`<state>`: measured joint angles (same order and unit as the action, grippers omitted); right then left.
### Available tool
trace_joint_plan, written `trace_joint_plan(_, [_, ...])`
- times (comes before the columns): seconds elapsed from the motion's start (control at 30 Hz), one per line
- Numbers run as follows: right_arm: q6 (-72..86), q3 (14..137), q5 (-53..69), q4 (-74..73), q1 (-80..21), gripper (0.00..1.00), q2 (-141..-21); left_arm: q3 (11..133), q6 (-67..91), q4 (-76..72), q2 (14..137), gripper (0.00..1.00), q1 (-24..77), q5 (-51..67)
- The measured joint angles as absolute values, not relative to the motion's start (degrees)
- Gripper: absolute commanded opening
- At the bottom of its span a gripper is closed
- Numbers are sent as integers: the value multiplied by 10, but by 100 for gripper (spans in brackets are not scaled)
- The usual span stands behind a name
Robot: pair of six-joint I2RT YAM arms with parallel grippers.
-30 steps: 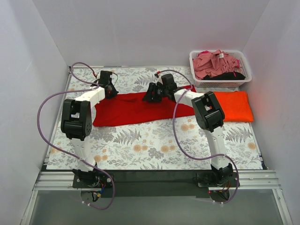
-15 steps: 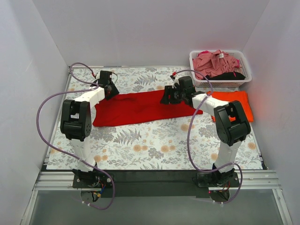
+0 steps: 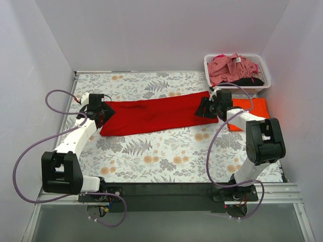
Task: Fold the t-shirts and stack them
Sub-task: Fold the tshirt
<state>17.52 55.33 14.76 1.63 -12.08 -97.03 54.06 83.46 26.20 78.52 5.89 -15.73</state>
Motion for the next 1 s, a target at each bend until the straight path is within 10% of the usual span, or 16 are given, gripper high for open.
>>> trace_joint_plan(0.43, [271,460,231,106,3,50,-976,472,854,257,845,27,20,-131])
trace_joint_plan(1.0, [349,359,285,190,71,46,-942,444,891,252,861,28,-71,-88])
